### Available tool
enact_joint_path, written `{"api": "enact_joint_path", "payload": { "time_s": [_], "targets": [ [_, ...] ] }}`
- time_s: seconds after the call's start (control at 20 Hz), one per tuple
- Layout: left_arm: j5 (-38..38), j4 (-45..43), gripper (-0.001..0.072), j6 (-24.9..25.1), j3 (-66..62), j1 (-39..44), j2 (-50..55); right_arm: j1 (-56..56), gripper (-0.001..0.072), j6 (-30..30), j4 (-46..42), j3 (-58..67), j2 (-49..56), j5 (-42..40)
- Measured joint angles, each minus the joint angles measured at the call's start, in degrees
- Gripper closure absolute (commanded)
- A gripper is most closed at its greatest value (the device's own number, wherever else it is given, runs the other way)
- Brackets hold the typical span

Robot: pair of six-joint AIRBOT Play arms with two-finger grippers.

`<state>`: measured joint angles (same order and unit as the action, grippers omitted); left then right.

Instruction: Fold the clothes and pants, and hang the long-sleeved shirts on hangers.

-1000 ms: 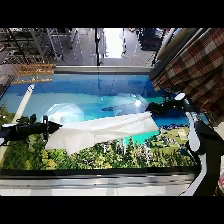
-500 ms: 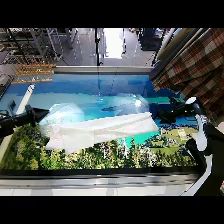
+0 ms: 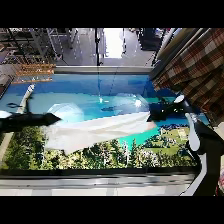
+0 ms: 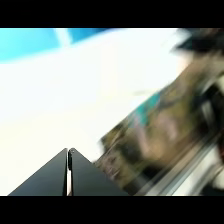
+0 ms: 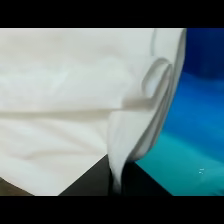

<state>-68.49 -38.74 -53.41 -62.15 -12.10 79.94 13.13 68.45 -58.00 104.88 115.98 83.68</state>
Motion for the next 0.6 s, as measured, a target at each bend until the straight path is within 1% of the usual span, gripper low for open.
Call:
{"api": "enact_joint_path", "payload": {
  "time_s": [0.05,0.15,0.25,0.35,0.45,0.6],
  "targets": [
    [1.05,-5.57,0.0703,-2.95,0.0,2.99,0.9,0.0,0.07,0.7,-3.85,0.31,-2.27,0.13],
    [2.67,-13.38,0.0704,-7.67,0.0,8.17,3.52,0.07,0.07,1.79,-10.38,0.79,-6.97,1.53],
    [4.09,-17.99,0.0704,-11.26,0.0,12.44,7.23,-0.35,0.07,3.43,-14.12,0.96,-11.23,2.14],
    [5.66,-21.11,0.0704,-15.26,-0.02,15.08,10.75,-2.32,0.07,4.85,-13.97,1.09,-15.06,2.54],
    [6.69,-22.45,0.0704,-18.47,-0.63,16.2,12.68,-6.38,0.07,6.75,-11.34,1.18,-17.97,2.27],
    [5.7,-24.7,0.0702,-20.63,-3.74,15.08,10.23,-17.0,0.07,10.8,-7.69,1.18,-19.69,-1.25]
  ]
}}
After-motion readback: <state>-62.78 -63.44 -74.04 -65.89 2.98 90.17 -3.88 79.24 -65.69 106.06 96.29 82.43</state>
